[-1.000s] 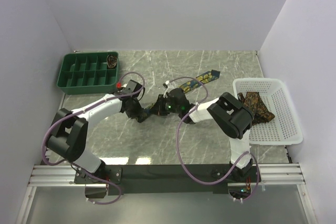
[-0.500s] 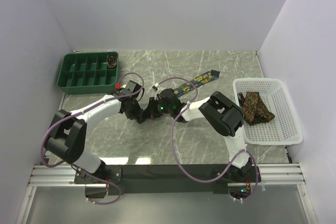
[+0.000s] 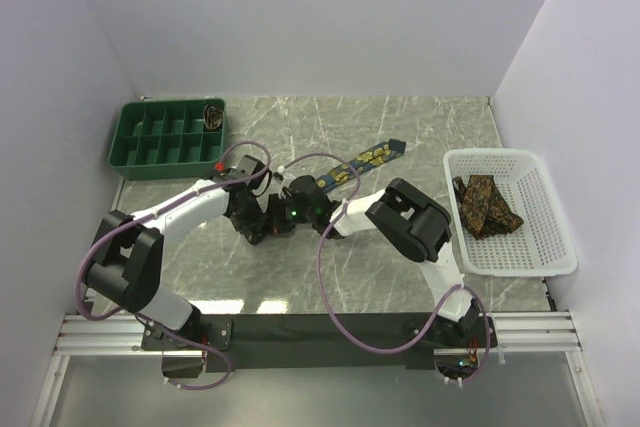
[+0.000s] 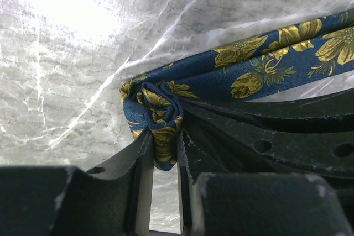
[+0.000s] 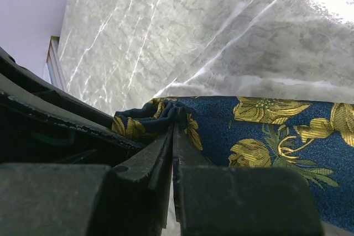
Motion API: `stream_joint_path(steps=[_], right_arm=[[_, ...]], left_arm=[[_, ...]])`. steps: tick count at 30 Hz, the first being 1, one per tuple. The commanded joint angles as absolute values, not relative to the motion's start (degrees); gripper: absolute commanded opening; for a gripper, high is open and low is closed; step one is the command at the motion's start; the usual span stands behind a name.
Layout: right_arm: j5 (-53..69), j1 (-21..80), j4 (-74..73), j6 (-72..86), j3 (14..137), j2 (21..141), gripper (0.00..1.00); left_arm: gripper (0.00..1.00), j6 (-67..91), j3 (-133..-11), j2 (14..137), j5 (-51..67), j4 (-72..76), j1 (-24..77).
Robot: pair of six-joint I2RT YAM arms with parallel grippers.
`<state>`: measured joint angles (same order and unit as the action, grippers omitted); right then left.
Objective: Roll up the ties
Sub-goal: Roll the tie
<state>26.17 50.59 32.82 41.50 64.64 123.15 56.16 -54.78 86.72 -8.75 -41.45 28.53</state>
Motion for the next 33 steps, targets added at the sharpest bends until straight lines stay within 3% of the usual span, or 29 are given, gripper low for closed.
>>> stream_joint_path(steps=[1,6,11,26,28,33], right_arm=[[30.2,54.4,30.8,42.5,65.6,124.9,0.1],[23.8,54.0,27.2,38.8,63.9,121.7,0.14],[18.4,52.2,29.7,38.7,59.3,118.4,0.25],[14.4,48.2,40.8,41.0,49.2,112.4,0.29],[14.4,47.8,42.6,41.4,47.9,111.9,0.28],[12.0,47.6,47.9,41.1,43.2,109.0,0.36]], left_arm=[[0.01,56.6,-56.5,88.1,-5.4,-34.1,29.1],[0.01,56.9,-53.6,91.8,-4.4,-30.8,29.1],[0.01,56.3,-53.2,94.7,-4.7,-29.8,29.0],[0.01,55.5,-55.5,99.4,-4.7,-29.2,29.0],[0.03,55.5,-55.8,100.1,-4.5,-29.1,29.0],[0.19,55.8,-56.8,101.2,-3.8,-28.4,29.0]])
